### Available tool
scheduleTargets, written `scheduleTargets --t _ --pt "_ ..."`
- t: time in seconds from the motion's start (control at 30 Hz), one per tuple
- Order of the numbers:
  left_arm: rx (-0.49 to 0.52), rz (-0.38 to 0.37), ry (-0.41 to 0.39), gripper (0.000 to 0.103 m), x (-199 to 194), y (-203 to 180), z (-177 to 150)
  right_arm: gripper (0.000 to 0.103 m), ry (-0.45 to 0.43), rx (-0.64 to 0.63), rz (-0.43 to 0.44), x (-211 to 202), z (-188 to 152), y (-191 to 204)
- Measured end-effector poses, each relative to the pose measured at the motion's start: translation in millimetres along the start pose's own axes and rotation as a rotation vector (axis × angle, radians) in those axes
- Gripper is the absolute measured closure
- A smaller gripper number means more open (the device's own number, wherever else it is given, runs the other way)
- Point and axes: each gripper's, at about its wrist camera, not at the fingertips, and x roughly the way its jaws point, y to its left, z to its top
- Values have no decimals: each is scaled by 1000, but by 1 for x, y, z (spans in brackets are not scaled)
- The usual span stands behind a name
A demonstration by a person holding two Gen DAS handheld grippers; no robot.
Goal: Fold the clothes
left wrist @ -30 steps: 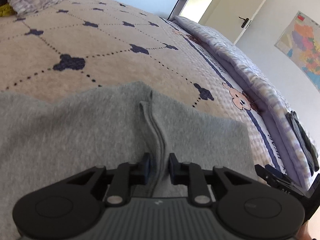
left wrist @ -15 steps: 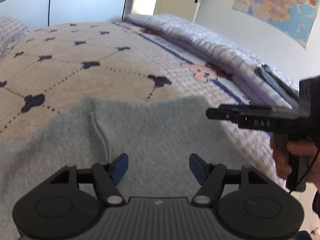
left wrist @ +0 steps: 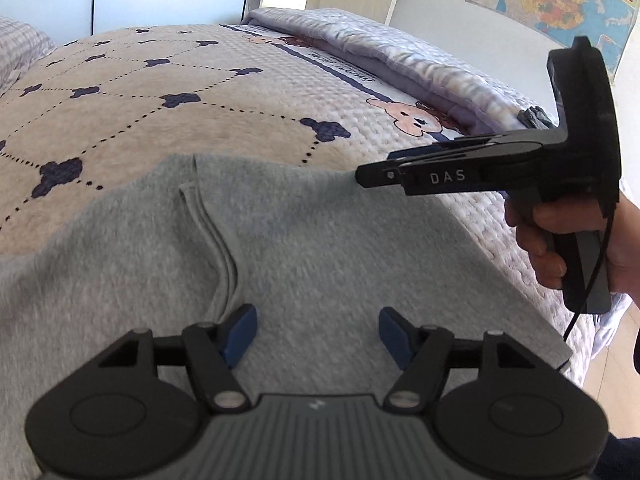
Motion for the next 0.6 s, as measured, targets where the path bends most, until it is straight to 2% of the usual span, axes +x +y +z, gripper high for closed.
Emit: scheduleTargets --t 0.13,0.27,0.3,0.33,0.4,0.53,0.6 --pt "36 8 22 27 2 -5 2 57 71 -59 0 23 3 16" --pt "12 -18 9 25 -1 0 0 54 111 65 45 39 12 2" --pt "-10 -33 1 25 -2 4 0 55 110 107 53 37 16 -1" --pt "-24 -44 -3 25 -2 6 0 61 97 122 63 33 18 -1" --pt "-22 -48 -2 25 -2 7 0 66 63 119 87 28 21 2" --pt "-9 -39 10 22 -1 3 3 65 79 27 53 51 10 17" --pt "-56 -59 -4 22 -6 8 5 65 85 50 55 54 14 14"
